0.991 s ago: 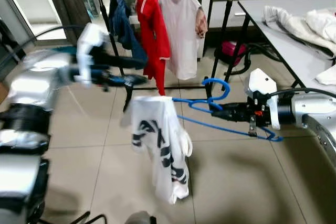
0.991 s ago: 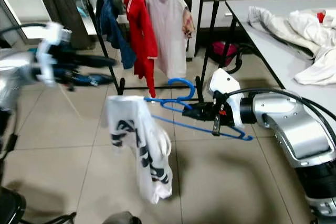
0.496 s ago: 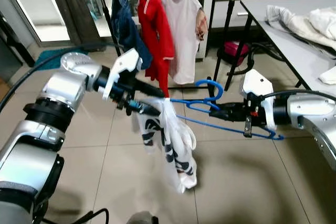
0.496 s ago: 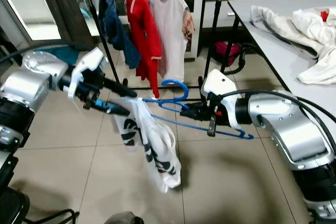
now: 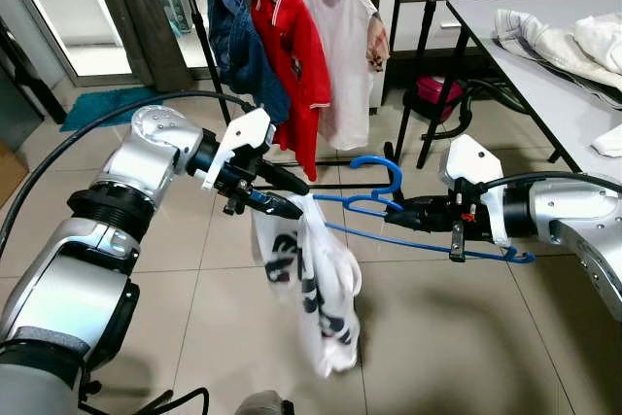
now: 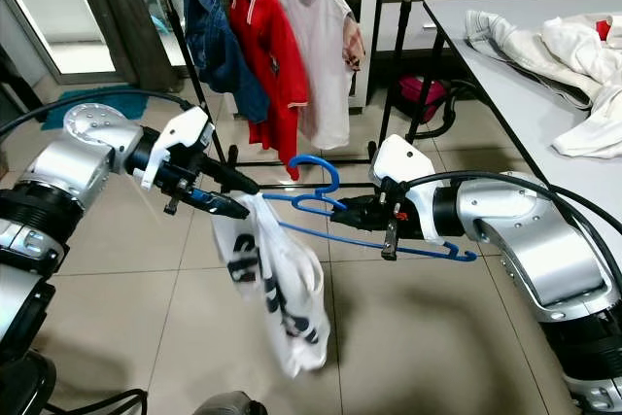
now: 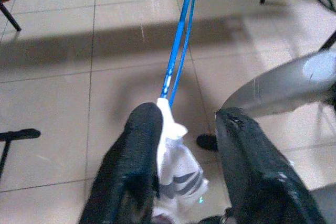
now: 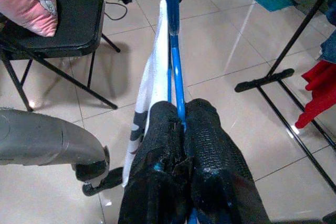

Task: Hang hanger

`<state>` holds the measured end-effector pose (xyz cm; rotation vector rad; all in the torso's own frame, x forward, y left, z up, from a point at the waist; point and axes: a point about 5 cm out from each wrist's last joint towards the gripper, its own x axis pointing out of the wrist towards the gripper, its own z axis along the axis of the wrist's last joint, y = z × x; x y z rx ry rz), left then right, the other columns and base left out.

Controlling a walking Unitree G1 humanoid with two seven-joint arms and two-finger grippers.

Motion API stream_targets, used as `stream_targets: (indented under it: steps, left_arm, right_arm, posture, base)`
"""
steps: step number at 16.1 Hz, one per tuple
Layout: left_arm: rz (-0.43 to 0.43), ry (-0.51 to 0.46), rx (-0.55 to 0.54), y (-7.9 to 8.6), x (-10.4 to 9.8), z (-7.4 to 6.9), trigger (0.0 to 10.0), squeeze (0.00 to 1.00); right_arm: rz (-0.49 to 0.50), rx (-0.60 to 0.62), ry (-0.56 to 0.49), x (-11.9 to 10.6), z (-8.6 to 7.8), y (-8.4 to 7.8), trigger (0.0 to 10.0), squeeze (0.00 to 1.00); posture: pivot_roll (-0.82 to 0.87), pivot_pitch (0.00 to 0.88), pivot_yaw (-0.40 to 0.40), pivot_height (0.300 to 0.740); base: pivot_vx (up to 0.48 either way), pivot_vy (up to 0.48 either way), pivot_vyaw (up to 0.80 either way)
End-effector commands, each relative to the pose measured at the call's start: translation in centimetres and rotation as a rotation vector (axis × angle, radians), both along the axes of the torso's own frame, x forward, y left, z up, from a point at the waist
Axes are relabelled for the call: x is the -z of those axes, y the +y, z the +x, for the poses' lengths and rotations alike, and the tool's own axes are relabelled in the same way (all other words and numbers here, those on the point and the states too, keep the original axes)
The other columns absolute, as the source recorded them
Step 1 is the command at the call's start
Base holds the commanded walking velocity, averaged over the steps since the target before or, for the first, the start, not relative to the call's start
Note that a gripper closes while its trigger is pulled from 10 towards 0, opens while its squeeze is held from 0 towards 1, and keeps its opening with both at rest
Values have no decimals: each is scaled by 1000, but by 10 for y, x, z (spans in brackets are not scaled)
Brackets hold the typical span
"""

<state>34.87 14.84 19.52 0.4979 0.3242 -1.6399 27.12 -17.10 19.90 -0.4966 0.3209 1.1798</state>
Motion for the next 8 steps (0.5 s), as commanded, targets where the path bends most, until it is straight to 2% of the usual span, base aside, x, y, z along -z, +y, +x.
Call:
stream_targets:
  steps: [1, 2, 4, 6, 8]
  left_arm:
    - [39, -32, 14, 1, -4, 2, 0, 0]
    - [43, -42, 16, 0, -4, 2, 0, 0]
    - [59, -126, 25, 0, -7, 4, 0, 0]
    - [37, -201, 16, -1, -11, 5, 0, 0]
    - [31, -230, 12, -1, -11, 5, 0, 0]
  right_arm:
    - [21, -47, -34, -8, -4, 7, 10000, 0]
    - [22, -47, -35, -9, -4, 7, 10000, 0]
    - [20, -42, -41, -10, -4, 7, 10000, 0]
    - [23, -38, -42, -10, -6, 7, 10000, 0]
    - [25, -33, -47, -10, -6, 8, 10000, 0]
  posture:
    - [49, 0, 121, 740]
    - [49, 0, 121, 740]
    - [49, 0, 123, 740]
    - [50, 0, 125, 740]
    - [51, 0, 125, 740]
  base:
    - [0, 0, 0]
    - [0, 0, 0]
    - [0, 0, 0]
    - [0, 0, 0]
    - [0, 0, 0]
